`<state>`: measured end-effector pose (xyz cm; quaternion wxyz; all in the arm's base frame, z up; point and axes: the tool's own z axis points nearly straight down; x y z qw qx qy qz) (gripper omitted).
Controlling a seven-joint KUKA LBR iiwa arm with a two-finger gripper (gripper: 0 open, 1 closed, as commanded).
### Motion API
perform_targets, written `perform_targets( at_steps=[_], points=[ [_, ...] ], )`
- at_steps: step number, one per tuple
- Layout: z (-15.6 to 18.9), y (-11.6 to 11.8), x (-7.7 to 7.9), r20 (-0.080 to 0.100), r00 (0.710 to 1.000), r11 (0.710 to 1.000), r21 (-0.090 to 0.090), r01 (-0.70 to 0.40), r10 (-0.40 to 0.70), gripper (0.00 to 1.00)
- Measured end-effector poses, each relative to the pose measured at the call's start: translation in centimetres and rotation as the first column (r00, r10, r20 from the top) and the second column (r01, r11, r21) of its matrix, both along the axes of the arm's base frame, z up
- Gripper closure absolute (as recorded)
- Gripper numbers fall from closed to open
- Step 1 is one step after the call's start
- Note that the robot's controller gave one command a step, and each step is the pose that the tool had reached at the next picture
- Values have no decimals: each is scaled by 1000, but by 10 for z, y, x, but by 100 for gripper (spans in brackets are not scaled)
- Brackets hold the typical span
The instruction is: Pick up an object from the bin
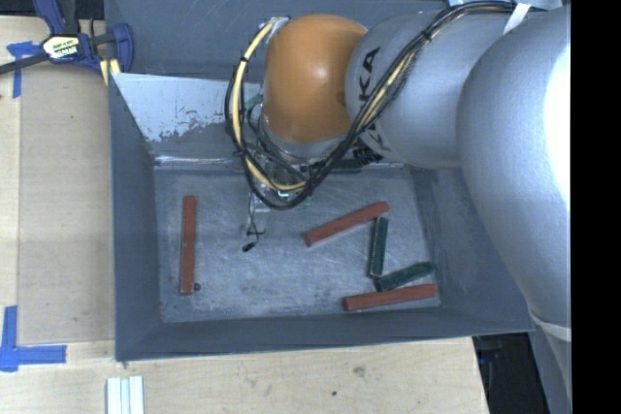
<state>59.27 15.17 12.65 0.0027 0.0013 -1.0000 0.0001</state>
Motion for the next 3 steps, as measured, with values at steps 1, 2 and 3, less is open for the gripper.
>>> perform_targets(
  at_steps=[1,2,3],
  points=[
    [-45,-45,10,3,1000,1000,-2,9,-9,0],
    [-57,-125,-2,6,995,995,-4,-104,104,0],
    [-58,-215,10,-4,976,976,4,-217,217,0]
  ],
)
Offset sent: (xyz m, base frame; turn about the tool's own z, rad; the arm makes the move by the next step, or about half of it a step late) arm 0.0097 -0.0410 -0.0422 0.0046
